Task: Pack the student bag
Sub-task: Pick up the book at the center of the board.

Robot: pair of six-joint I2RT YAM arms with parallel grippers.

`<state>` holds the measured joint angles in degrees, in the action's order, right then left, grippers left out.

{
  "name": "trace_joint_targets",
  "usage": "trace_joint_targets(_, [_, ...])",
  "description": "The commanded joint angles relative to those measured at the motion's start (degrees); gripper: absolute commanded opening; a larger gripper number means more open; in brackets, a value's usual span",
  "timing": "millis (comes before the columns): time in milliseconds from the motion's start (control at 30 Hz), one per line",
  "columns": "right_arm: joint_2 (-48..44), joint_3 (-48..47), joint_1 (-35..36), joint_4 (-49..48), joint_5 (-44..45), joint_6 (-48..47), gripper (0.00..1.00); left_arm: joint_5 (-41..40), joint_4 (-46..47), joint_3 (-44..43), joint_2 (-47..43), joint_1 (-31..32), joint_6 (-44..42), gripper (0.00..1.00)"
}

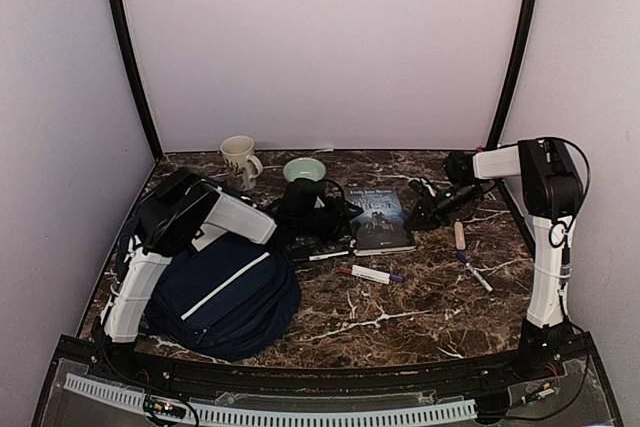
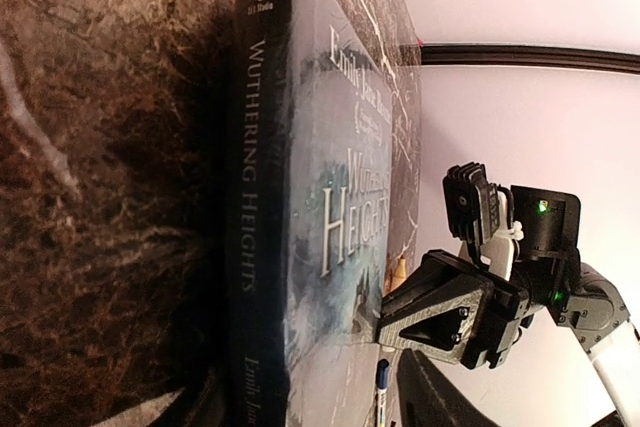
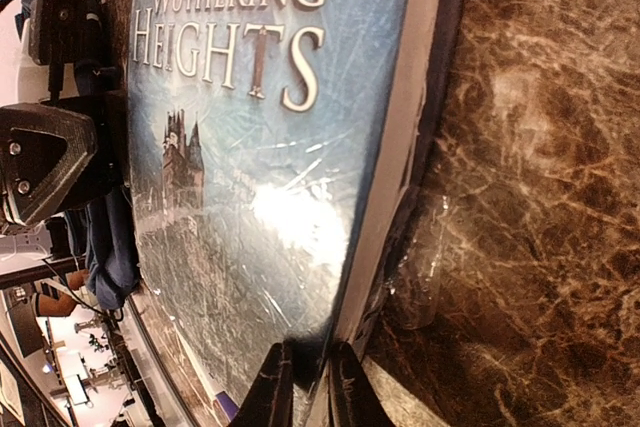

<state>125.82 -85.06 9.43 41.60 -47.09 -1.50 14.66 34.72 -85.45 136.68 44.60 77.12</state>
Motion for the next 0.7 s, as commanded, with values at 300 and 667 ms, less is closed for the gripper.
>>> trace_joint_targets(300, [5.7, 3.7, 2.9, 1.7, 11.2, -1.7, 0.15, 5.8, 8.9, 4.5, -5.8, 2.4, 1.4, 0.35])
trace_joint_targets(667, [2.8, 3.5, 2.4, 2.4, 8.1, -2.6, 0.16, 7.1, 14.1, 4.8, -6.7, 2.4, 1.3, 0.07])
